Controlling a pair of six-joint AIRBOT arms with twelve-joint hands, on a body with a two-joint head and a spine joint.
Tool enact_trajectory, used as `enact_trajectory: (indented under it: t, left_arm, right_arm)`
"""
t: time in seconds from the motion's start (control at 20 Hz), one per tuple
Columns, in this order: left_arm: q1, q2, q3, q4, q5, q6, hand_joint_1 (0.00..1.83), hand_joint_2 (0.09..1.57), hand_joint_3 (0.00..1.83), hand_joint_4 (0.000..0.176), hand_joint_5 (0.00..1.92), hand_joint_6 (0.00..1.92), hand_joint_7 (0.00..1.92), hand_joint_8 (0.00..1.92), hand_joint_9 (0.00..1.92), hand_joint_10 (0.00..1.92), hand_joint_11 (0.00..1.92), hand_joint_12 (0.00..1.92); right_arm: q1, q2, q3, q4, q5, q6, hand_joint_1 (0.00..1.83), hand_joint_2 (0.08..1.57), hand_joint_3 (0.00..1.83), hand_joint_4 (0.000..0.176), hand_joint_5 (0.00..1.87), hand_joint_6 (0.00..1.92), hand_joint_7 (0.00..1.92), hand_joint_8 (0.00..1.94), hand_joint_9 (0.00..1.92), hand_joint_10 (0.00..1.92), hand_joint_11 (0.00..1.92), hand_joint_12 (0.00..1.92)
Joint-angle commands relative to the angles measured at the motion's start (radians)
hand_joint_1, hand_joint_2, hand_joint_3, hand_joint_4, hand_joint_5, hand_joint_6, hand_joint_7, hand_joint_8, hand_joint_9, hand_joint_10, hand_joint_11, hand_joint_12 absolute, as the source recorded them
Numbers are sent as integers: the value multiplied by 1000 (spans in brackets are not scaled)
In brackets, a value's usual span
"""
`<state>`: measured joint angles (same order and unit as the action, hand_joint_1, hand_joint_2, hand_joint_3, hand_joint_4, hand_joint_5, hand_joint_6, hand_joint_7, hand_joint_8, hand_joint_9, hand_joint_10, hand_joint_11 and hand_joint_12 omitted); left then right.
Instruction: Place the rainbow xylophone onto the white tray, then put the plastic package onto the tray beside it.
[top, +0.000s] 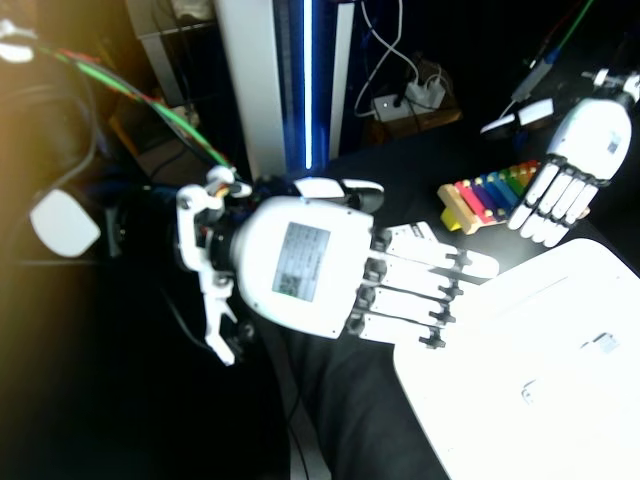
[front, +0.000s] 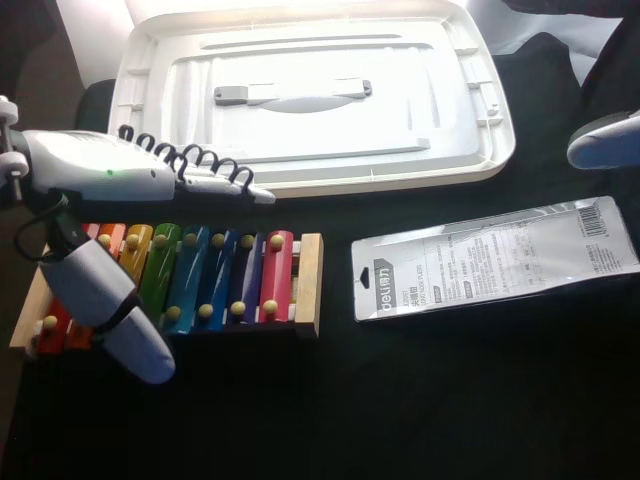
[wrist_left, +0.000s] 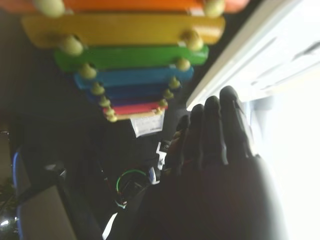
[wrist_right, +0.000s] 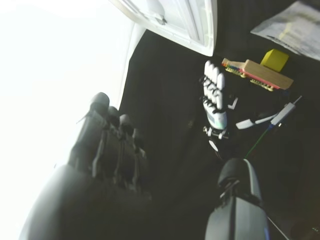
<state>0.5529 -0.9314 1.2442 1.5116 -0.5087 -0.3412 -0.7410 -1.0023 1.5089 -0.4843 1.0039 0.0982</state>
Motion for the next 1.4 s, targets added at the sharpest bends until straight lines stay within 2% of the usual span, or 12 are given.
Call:
enact_trajectory:
  t: [0.0,0.15,0.2,0.25,0.35,0.6,0.7,0.75,1.1,1.25,1.3,1.35]
  left_arm:
    - [-2,-6,5,-44,-12,-6,629,593,0,0,0,0,66,8,90,8,123,16]
    - [11,-15,11,-45,-3,-6,641,593,0,0,0,0,62,3,83,3,119,13]
    - [16,-17,13,-47,-2,-6,674,578,0,35,0,0,41,0,50,0,72,2]
    - [21,-20,15,-50,0,-6,658,595,0,1,0,0,49,4,55,4,78,7]
    - [38,-26,22,-64,3,-6,638,586,0,0,0,0,32,0,48,1,89,12]
    - [52,-39,33,-75,15,-5,722,587,3,59,0,0,60,9,53,2,58,0]
    - [57,-47,41,-84,15,-5,832,643,8,36,0,0,108,12,96,13,46,4]
    - [60,-53,47,-89,18,-5,880,687,6,65,0,0,131,6,128,9,49,6]
    - [93,-77,59,-119,29,13,1281,832,4,114,169,15,333,10,311,12,181,70]
    - [98,-83,59,-120,29,16,1333,862,4,43,343,20,497,10,526,10,320,313]
    - [98,-84,59,-123,29,20,1340,881,0,59,376,10,527,4,559,2,259,466]
    - [99,-84,59,-125,29,21,1382,893,0,31,461,2,585,6,623,9,290,631]
  right_arm:
    - [14,-1,4,60,94,6,677,841,0,19,216,3,285,5,268,12,258,122]
    - [14,-1,2,59,94,6,703,841,0,23,217,2,287,4,261,5,248,114]
    - [14,-1,1,58,94,6,706,842,0,19,216,1,291,5,266,7,251,114]
    - [14,-1,1,57,94,6,691,821,0,33,224,4,298,7,278,10,265,118]
    - [14,-1,-1,56,94,6,687,811,0,27,231,5,309,8,300,15,301,127]
    - [14,0,-5,54,94,7,665,793,0,26,230,2,314,3,311,8,324,120]
    - [14,0,-5,53,94,12,679,786,0,40,231,1,317,3,300,2,308,106]
    - [14,0,-5,53,94,15,684,804,2,46,234,2,311,0,293,0,305,102]
    - [14,-1,-7,53,94,16,622,797,0,74,251,4,337,6,351,15,351,102]
    - [14,-1,-7,52,94,16,649,801,2,67,255,3,339,4,350,8,354,90]
    - [14,-1,-7,52,94,16,644,798,0,69,258,4,339,4,350,7,354,87]
    - [14,-1,-7,52,94,16,648,795,0,73,262,5,348,6,357,8,369,88]
